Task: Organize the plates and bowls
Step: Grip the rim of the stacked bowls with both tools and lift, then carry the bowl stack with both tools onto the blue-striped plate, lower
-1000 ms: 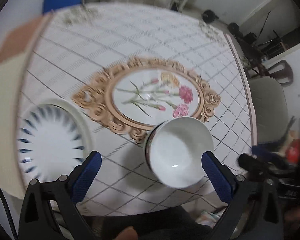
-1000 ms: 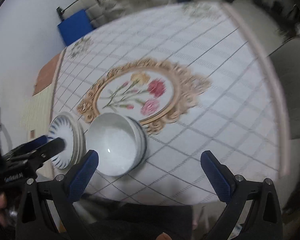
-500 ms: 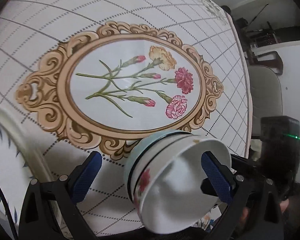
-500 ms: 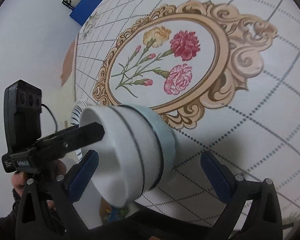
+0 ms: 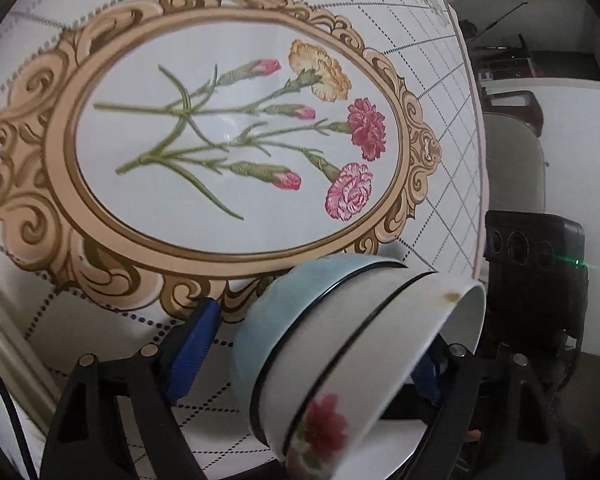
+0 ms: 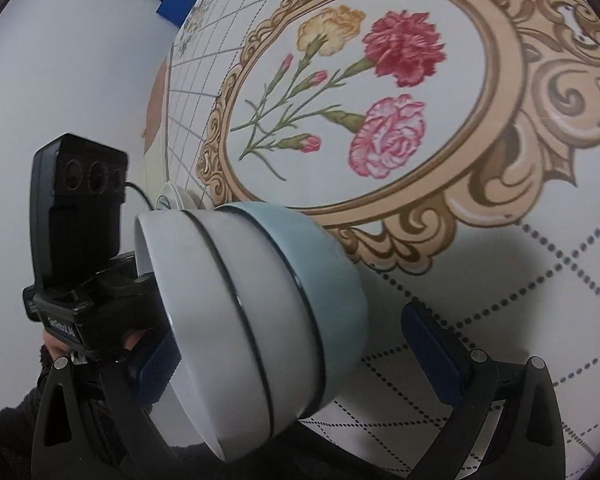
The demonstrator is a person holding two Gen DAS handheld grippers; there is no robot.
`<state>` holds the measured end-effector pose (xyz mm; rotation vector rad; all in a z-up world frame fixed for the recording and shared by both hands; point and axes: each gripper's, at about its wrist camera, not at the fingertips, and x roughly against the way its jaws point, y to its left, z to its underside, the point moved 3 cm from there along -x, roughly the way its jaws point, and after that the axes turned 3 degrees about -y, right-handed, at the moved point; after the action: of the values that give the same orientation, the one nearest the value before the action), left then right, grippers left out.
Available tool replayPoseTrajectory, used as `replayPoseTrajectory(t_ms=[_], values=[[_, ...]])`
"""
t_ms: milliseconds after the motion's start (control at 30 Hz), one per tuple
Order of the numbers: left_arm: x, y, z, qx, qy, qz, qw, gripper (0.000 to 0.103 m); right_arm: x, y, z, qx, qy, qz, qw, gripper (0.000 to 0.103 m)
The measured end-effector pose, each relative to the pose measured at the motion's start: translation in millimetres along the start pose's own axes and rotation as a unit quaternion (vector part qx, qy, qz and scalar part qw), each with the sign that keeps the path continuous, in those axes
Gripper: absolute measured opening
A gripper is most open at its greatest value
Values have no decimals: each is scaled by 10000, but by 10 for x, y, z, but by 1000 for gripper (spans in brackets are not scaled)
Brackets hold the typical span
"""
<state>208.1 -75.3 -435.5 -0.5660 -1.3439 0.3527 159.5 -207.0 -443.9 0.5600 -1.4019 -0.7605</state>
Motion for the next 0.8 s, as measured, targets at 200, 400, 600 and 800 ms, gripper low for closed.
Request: replayPoseTrajectory(t_ms=[200,400,600,800], values=[[-8,-45,57,-101,-21,96,9999,72,-127,114,20,201,102,46,9997,86],[23,-43,72,-107,-150,2,9998,66,-97,73,5,186,39,121,9997,75],[31,-39,80,-56,-263,18,9996,66,-58,100,1,326,-58,262,9991,75],[92,-87,83,-68,-379,23,9993,66,10,140,-4,431,-120,295,9986,75]])
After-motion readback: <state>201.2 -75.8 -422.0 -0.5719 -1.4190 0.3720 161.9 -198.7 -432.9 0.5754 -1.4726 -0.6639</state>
